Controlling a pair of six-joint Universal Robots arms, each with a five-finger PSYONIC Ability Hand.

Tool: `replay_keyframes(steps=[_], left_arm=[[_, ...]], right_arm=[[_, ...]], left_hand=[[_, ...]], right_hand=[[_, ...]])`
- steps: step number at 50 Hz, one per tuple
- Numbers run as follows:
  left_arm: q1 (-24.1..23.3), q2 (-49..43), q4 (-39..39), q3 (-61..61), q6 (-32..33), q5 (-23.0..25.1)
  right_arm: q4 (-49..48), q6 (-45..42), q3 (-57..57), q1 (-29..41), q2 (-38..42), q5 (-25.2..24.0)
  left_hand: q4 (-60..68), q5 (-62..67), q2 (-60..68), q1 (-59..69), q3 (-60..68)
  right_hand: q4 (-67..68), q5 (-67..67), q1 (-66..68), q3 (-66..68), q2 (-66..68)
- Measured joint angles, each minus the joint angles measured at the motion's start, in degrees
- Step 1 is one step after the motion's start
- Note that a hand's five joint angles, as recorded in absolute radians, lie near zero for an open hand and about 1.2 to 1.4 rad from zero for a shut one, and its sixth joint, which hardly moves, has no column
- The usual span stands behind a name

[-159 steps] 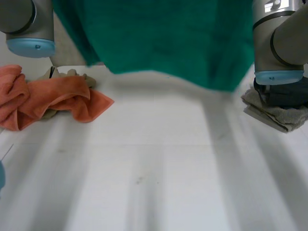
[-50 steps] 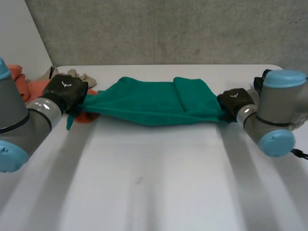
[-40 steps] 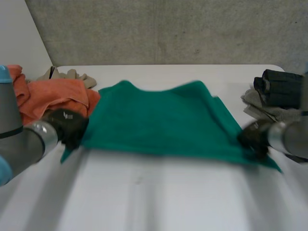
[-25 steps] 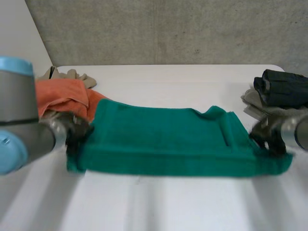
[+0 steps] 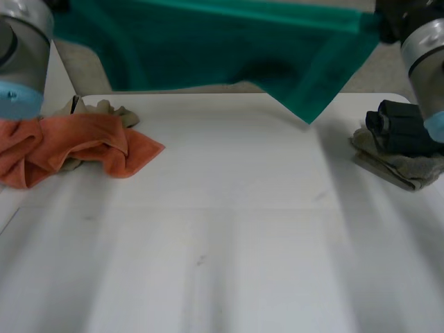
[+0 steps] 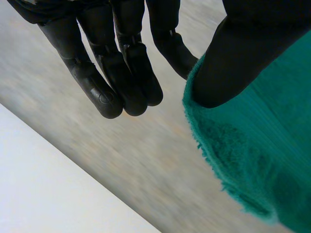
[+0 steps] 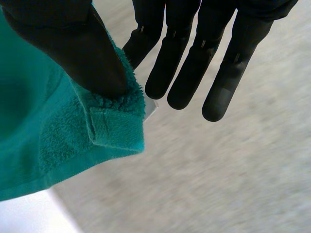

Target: Fold the laundry.

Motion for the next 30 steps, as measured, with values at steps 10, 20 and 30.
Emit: replay_keyframes(steps=[10, 20, 30], left_arm=[[1.0, 2.8, 0.5, -26.0, 0.2, 3.5], [0.5, 10.1, -3.4, -50.9, 8.4, 3.7], [0.1, 18.1, -23.6, -62.5, 21.9, -0.5]], right_arm=[[11.9, -4.4, 8.0, 0.3, 4.8, -2.4], [27.8, -14.5, 24.3, -3.1, 2.1, -0.7], [46.2, -33.5, 37.8, -8.5, -7.1, 0.9]], left_hand=[[0.0, 0.6, 0.0, 0.0, 0.0], [0.0, 0.6, 0.0, 0.0, 0.0], [0.0, 0.6, 0.0, 0.0, 0.0]], right_hand=[[0.0, 0.6, 0.0, 0.0, 0.0], [0.0, 0.6, 0.0, 0.0, 0.0], [0.0, 0.6, 0.0, 0.0, 0.5]])
